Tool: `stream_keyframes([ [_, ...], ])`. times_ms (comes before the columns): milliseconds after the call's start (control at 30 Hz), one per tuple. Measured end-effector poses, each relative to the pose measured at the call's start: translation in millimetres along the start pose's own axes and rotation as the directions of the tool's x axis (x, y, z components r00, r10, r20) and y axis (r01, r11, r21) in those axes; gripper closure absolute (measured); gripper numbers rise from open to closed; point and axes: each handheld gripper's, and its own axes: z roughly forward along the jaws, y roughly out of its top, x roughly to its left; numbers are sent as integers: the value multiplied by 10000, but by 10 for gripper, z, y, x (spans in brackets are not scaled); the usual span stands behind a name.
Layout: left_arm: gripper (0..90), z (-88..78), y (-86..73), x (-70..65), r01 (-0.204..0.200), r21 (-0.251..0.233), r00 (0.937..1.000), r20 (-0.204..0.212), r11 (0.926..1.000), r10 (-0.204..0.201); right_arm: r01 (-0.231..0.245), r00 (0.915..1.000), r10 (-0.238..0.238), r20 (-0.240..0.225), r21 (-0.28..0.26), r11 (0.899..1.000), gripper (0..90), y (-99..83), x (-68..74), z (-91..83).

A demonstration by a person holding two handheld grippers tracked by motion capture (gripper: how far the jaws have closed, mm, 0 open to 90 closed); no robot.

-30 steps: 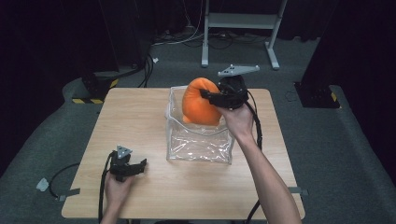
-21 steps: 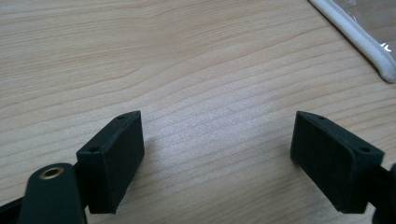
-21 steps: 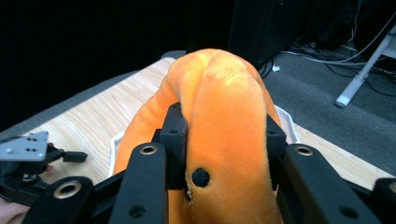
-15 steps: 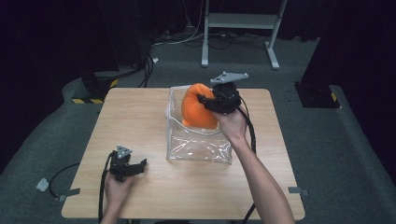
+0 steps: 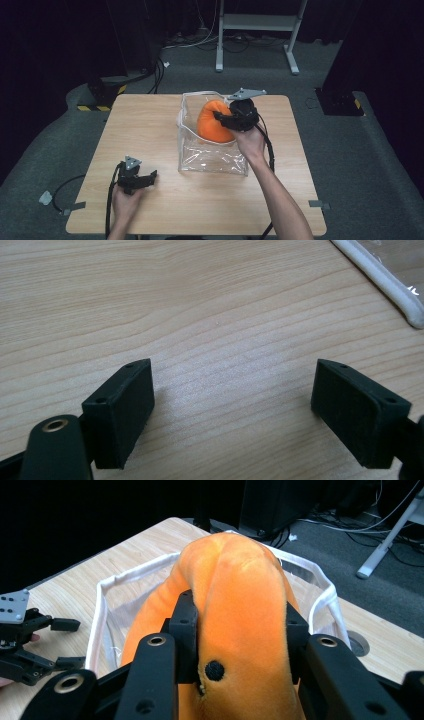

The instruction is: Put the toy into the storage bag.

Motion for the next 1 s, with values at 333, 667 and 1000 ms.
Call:
stream_keyframes([
  [333,178,-6,-4,-4,-125,37,9999,74,9999,124,-216,9996,211,171,294,9993,619,-150,-71,-115],
  [667,183,-4,-5,-7,-37,-15,10000,67,10000,37,-68,10000,63,67,679,9977,618,-219,-38,7],
  [1000,183,-4,-5,-7,-43,-19,10000,55,10000,44,-80,9999,69,111,1001,9949,596,-293,-24,87],
])
